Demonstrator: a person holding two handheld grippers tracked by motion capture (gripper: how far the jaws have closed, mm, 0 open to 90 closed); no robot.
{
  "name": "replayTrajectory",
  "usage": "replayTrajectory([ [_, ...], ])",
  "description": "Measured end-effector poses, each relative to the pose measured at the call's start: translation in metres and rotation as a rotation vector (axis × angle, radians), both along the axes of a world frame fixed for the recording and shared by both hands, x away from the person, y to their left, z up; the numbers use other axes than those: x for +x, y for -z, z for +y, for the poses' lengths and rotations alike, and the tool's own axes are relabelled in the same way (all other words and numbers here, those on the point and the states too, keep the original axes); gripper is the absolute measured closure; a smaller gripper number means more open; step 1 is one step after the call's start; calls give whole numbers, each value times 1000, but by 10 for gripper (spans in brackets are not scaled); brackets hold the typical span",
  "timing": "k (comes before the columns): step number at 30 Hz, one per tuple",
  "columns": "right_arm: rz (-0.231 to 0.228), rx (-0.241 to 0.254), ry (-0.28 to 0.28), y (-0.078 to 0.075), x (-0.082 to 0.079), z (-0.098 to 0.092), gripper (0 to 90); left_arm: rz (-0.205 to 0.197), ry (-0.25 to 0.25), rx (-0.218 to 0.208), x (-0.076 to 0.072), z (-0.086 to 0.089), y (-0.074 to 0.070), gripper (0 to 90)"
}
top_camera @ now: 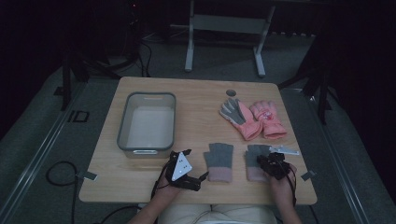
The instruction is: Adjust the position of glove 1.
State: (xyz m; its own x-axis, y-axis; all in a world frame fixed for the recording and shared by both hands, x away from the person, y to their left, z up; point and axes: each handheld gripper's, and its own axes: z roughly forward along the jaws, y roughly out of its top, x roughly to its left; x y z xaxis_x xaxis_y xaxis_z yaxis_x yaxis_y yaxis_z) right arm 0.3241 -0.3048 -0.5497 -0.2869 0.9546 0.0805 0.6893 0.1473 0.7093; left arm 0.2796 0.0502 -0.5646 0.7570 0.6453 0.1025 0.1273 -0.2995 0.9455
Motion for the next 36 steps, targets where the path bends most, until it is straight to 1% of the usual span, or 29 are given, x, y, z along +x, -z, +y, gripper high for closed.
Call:
replayTrajectory([
  [3,3,16,2,0,0,-2,755,0,-1,1,0,0,0,0],
  [5,5,20,-10,-3,0,-3,729,0,-3,0,0,0,0,0],
  [6,0,26,-27,-5,-1,-5,727,0,-3,0,0,0,0,0],
  [7,-10,22,-43,-8,-1,-7,725,0,-3,0,0,0,0,0],
  [8,-15,10,-68,-12,-2,-8,716,1,-3,-1,0,0,0,0],
  [9,-23,-1,-108,-14,-2,-9,703,3,-4,-2,0,0,0,0],
  [10,-32,-25,-138,-17,-1,-11,697,4,-5,-3,0,0,0,0],
  [11,-30,-41,-171,-19,0,-13,680,4,-5,-3,0,0,0,0],
  [12,-18,-40,-207,-20,2,-15,671,5,-6,-3,0,0,0,0],
  [15,-9,-90,-263,-25,5,-18,652,4,-9,-5,0,0,0,0],
  [17,-2,-108,-298,-27,6,-18,645,3,-10,-5,0,0,0,0],
  [18,1,-115,-312,-27,8,-19,636,3,-11,-4,0,0,0,0],
  [20,12,-105,-346,-27,10,-19,636,2,-12,-4,0,0,0,0],
  [21,15,-118,-348,-26,11,-18,634,2,-13,-4,0,0,0,0],
  [23,21,-117,-354,-24,13,-18,633,1,-14,-4,0,0,0,0],
  [25,31,-126,-354,-20,13,-17,628,-3,-16,-3,-1,0,0,0],
  [27,65,-148,-344,-12,15,-18,627,-10,-21,2,-1,-1,0,0],
  [29,58,-131,-341,-9,14,-19,692,-10,-24,-6,-1,-1,0,0],
  [30,58,-131,-340,-9,12,-18,743,-2,-25,-15,-1,0,0,0],
  [31,47,-138,-338,-9,11,-18,801,1,-32,-17,0,0,0,0],
  [32,40,-140,-333,-8,10,-17,823,0,-34,-25,-1,0,0,0],
  [34,34,-137,-309,-7,8,-15,844,-2,-34,-27,-1,0,0,0],
  [36,51,-117,-280,-9,9,-14,853,-8,-33,-22,-1,0,0,0],
])
